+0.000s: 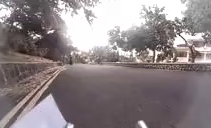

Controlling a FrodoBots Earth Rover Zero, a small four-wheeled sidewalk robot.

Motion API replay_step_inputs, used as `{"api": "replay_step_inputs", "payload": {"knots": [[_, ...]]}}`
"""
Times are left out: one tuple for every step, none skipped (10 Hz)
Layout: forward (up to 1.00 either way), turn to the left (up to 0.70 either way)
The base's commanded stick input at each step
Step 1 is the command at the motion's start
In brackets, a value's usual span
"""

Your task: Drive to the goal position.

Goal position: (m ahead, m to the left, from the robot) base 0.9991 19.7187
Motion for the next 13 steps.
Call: {"api": "replay_step_inputs", "payload": {"knots": [[0.2, 0.0], [0.2, 0.0], [0.2, 0.0], [0.2, 0.0], [0.2, 0.0], [0.2, 0.0], [0.2, 0.0], [0.2, 0.0], [0.2, 0.08], [0.2, 0.2], [0.2, 0.32], [0.2, 0.8], [0.2, 0.8]]}}
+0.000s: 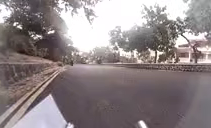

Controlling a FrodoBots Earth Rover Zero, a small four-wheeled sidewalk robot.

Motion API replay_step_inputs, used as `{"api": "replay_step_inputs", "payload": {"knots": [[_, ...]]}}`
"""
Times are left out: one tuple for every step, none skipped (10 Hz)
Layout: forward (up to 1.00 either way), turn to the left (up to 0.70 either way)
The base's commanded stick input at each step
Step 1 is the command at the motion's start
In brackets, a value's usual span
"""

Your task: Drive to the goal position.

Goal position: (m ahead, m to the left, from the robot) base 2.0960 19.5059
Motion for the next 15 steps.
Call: {"api": "replay_step_inputs", "payload": {"knots": [[0.2, 0.8], [0.2, 0.8], [0.2, 0.8], [0.2, 0.8], [0.2, 0.8], [0.2, 0.8], [0.2, 0.0], [0.2, 0.0], [0.2, 0.0], [0.22, 0.0], [0.31, 0.0], [0.39, 0.0], [0.45, 0.0], [0.45, 0.0], [0.45, 0.0]]}}
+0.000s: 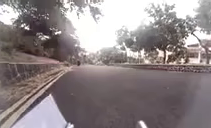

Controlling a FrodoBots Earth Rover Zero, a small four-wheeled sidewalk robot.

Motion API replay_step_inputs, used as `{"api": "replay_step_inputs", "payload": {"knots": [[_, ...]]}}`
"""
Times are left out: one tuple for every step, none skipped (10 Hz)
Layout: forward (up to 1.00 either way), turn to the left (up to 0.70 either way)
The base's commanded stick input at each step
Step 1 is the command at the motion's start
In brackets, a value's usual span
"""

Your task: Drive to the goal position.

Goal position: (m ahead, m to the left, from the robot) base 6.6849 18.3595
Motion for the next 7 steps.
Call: {"api": "replay_step_inputs", "payload": {"knots": [[0.45, 0.0], [0.45, 0.0], [0.45, 0.0], [0.45, 0.0], [0.45, 0.0], [0.45, 0.0], [0.45, 0.0]]}}
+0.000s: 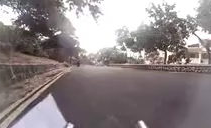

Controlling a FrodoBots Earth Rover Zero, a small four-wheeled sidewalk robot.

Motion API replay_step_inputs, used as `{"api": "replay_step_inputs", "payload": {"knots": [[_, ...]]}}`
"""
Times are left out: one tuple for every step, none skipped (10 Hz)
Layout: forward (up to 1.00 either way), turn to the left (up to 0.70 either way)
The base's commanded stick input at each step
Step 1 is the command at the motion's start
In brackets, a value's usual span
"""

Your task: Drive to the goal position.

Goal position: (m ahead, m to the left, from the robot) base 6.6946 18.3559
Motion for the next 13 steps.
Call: {"api": "replay_step_inputs", "payload": {"knots": [[0.45, 0.0], [0.45, 0.0], [0.45, 0.0], [0.45, 0.0], [0.45, 0.0], [0.45, 0.07], [0.45, 0.17], [0.45, 0.26], [0.45, 0.27], [0.45, 0.27], [0.45, 0.27], [0.45, 0.24], [0.45, 0.19]]}}
